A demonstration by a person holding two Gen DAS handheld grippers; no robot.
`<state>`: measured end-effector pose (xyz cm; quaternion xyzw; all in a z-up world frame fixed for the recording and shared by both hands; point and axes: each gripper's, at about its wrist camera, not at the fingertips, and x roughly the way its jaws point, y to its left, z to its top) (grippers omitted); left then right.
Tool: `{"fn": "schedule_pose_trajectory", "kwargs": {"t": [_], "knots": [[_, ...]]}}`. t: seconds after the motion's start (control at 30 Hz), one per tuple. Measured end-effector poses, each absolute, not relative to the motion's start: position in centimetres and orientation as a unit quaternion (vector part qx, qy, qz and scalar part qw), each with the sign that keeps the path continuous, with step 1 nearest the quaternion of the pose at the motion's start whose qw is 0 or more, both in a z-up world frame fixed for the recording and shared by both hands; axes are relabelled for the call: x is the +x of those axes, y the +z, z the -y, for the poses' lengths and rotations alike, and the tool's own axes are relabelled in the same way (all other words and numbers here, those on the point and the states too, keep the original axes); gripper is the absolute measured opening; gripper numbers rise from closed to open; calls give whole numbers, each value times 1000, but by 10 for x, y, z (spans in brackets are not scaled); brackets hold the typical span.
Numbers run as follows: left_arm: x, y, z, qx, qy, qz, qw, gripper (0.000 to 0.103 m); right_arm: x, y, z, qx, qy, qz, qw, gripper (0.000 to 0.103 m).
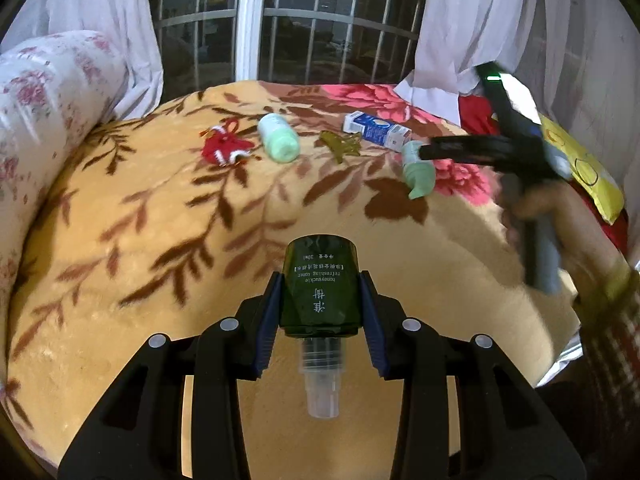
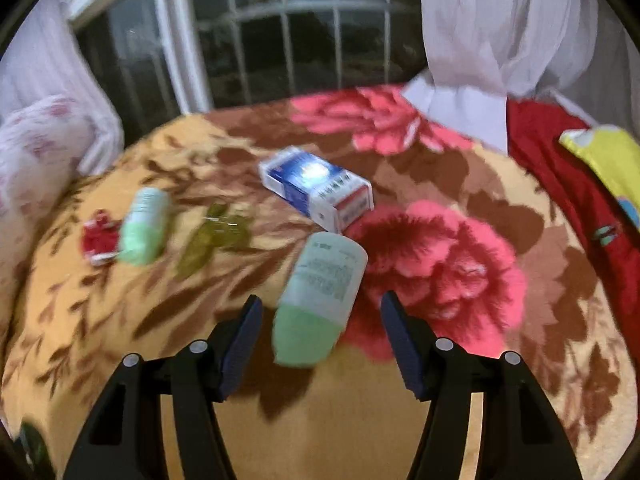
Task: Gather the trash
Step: 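Carry the green spray bottle with the left gripper while the right gripper grasps the green-capped white bottle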
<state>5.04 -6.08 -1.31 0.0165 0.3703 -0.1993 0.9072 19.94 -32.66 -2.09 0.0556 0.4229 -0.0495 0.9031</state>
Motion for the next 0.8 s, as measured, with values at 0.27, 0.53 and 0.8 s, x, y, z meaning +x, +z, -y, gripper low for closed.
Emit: {"fn": "schedule_pose_trajectory", "kwargs": {"t": [0.27,0.53,0.8], "knots": [[49,-21,47,10,-197,-373,907,37,247,-63,331,107,-65,-480,868,53],[44,-27,44,3,-202,-375,905,37,229,-49,320,82,-49,-454,886,52],[18,-19,37,-1,-211,-368,905,37,169,-15,305,70,3,-415,907,52]]}}
